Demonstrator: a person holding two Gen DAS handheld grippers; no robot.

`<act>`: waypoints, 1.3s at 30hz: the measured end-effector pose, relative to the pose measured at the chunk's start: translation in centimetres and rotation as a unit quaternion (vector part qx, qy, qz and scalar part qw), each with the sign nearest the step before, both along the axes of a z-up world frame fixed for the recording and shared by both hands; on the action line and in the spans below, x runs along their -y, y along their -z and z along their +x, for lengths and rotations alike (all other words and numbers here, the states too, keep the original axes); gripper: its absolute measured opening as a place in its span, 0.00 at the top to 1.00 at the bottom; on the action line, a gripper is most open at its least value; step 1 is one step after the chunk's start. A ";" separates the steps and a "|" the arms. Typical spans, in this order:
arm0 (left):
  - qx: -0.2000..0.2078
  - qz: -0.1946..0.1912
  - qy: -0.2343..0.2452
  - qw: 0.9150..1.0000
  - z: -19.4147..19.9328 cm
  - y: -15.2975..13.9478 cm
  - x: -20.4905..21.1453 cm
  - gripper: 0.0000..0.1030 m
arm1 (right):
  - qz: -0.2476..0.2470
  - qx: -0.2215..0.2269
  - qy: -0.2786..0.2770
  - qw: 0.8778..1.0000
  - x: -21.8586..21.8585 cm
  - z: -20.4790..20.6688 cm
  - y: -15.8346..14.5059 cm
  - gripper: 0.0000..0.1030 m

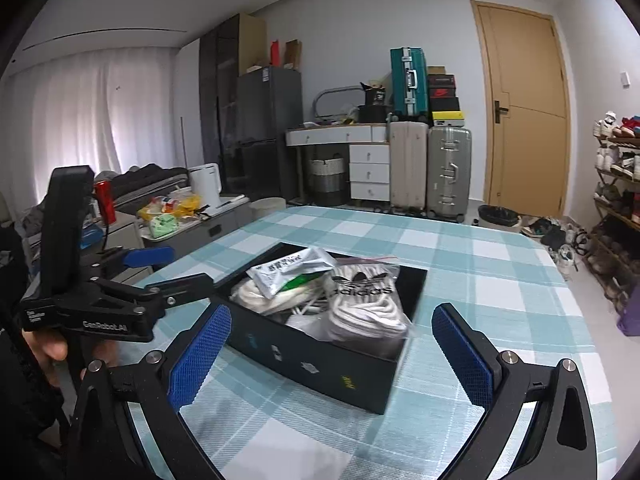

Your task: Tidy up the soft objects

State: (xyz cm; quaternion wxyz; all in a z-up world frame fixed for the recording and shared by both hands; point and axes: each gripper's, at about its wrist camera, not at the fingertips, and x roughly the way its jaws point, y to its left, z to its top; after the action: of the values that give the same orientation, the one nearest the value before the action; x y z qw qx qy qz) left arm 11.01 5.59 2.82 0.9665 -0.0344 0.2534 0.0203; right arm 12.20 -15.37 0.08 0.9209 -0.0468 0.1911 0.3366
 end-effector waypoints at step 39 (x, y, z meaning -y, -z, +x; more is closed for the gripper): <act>0.028 0.009 -0.022 0.999 -0.6 0.2 0.0 0.00 | 0.004 0.021 0.013 1.000 0.3 -0.5 1.1 0.01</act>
State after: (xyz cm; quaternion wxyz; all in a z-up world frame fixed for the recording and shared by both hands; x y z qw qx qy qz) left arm 10.36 5.55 2.66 0.9728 -0.0313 0.2253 0.0431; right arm 11.72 -15.65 -1.06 0.9291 -0.0474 0.1713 0.3243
